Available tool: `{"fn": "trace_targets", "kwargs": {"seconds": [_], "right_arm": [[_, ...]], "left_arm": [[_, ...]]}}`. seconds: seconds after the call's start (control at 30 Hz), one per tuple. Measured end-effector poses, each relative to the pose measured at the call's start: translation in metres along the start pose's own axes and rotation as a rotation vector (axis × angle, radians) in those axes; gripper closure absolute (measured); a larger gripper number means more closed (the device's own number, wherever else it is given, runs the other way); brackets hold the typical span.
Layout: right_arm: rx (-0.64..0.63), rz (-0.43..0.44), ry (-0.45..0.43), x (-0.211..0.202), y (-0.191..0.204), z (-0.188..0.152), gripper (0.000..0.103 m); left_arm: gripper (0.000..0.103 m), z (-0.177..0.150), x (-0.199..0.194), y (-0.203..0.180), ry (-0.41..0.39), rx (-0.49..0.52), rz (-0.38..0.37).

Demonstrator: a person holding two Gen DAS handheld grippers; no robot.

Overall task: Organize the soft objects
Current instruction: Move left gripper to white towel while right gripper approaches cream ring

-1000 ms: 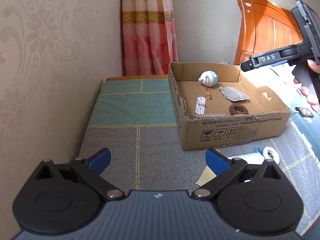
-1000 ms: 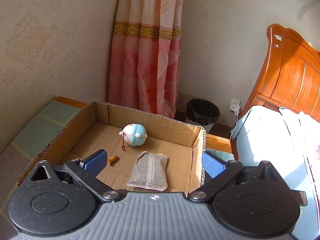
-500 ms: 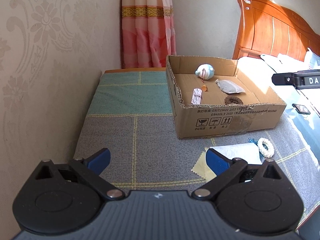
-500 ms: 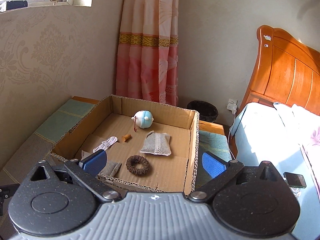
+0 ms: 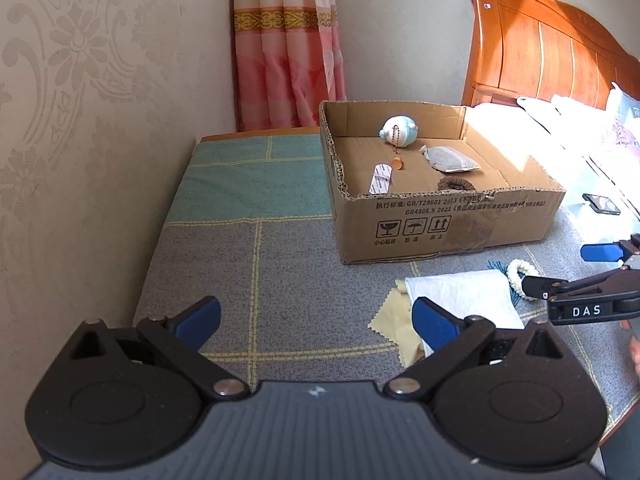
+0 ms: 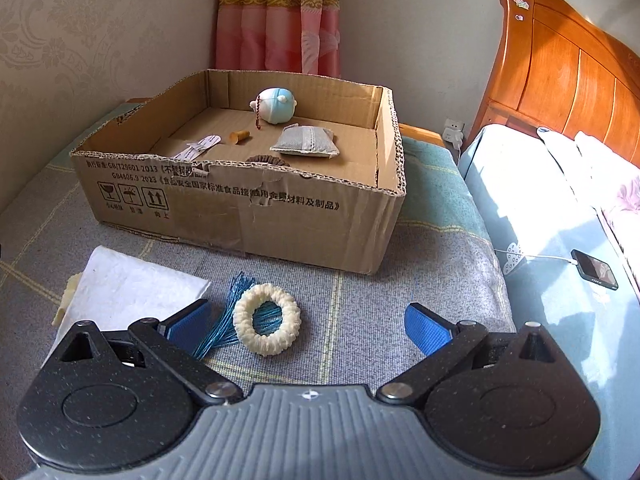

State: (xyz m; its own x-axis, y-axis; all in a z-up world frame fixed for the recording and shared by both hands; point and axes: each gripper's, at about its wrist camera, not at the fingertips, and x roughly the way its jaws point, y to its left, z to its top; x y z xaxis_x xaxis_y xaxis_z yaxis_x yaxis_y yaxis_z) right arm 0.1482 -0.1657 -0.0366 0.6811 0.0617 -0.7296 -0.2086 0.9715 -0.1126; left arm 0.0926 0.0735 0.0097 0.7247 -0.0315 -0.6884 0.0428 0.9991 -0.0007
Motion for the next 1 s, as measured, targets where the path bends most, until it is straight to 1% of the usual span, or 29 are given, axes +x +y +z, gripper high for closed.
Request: {"fn": "trace_targets", "kwargs": {"seconds": [0.1, 0.23, 0.4, 0.53, 0.7, 0.87, 0.93, 1.0], "right_arm": [[0.023, 0.002, 0.01, 0.013, 0.002, -0.005, 0.0], [0.05, -0.021, 0.013, 0.029, 0.002, -0.009, 0.0], [0.094, -0.065, -0.004, 0.024, -0.012, -0.013, 0.0], [0.109, -0.097, 0.018, 0.02, -0.024, -0.021, 0.0], [0.087, -0.041, 0.013, 0.015, -0.027, -0.028, 0.0], [0.075, 0.003, -0.005, 0.014, -0.032, -0.033, 0.0], [0.051, 0.025, -0.011, 0.012, -0.034, -0.036, 0.0], [0.032, 0.047, -0.014, 0.01, -0.036, -0.039, 0.0]], "left_arm": [[0.002, 0.0, 0.001, -0.006, -0.002, 0.01, 0.0], [0.002, 0.001, 0.003, -0.015, 0.005, 0.028, -0.018], [0.002, 0.003, 0.008, -0.027, 0.015, 0.055, -0.026], [0.002, 0.004, 0.015, -0.038, 0.03, 0.068, -0.044], [0.002, 0.004, 0.026, -0.059, 0.06, 0.115, -0.078], [0.002, 0.002, 0.035, -0.086, 0.087, 0.214, -0.052], [0.002, 0.002, 0.039, -0.094, 0.101, 0.23, -0.073], [0.002, 0.002, 0.045, -0.098, 0.136, 0.215, -0.104]]}}
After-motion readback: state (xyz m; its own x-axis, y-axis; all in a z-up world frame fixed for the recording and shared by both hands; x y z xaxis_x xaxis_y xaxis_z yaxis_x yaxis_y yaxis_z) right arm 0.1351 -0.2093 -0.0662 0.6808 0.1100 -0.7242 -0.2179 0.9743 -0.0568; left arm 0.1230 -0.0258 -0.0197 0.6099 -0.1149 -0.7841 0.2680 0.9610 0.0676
